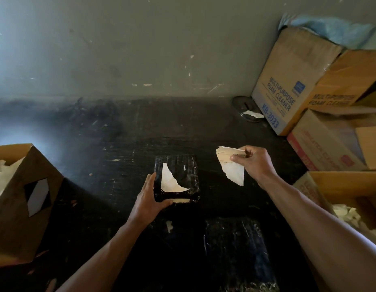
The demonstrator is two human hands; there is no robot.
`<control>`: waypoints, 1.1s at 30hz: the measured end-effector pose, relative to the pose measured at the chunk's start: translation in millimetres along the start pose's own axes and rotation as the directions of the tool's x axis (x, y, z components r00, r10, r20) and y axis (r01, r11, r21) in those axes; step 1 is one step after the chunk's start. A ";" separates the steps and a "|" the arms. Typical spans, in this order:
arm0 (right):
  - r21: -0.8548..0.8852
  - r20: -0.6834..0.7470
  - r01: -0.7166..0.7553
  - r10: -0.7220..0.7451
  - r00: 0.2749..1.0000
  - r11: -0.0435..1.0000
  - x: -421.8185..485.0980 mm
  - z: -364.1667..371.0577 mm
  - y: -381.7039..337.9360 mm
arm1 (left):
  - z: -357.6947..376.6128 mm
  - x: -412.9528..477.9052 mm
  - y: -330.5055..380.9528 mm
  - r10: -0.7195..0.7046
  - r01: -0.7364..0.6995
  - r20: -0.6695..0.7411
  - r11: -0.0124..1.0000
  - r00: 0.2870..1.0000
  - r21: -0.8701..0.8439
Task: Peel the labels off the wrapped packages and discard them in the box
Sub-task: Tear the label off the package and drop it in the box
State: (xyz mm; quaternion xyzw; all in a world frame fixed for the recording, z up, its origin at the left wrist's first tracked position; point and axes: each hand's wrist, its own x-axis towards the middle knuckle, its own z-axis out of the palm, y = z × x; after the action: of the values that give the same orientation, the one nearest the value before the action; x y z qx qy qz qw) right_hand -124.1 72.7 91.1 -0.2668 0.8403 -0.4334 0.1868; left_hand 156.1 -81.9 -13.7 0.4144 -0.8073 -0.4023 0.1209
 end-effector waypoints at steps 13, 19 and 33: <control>-0.031 -0.257 -0.136 0.123 0.958 0.990 -74.0 -180.9 108.0 | 112.6 -68.2 156.6 0.190 -0.165 0.152 0.972 0.970 -0.165; 0.034 -0.400 -0.312 0.299 0.866 0.950 -113.4 -260.2 174.1 | 202.5 -98.6 246.1 0.344 -0.302 0.323 0.937 0.882 -0.175; 0.022 -0.437 -0.360 0.333 0.836 0.933 -153.9 -310.5 235.3 | 319.2 -114.8 298.9 0.540 -0.702 0.481 0.659 0.691 0.270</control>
State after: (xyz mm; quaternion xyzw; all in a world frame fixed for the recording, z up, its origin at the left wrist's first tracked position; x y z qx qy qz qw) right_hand -239.6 475.3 81.1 -0.0129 0.9076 -0.4151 0.0624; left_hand -111.7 280.9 19.8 0.0423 -0.9761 -0.2132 0.0083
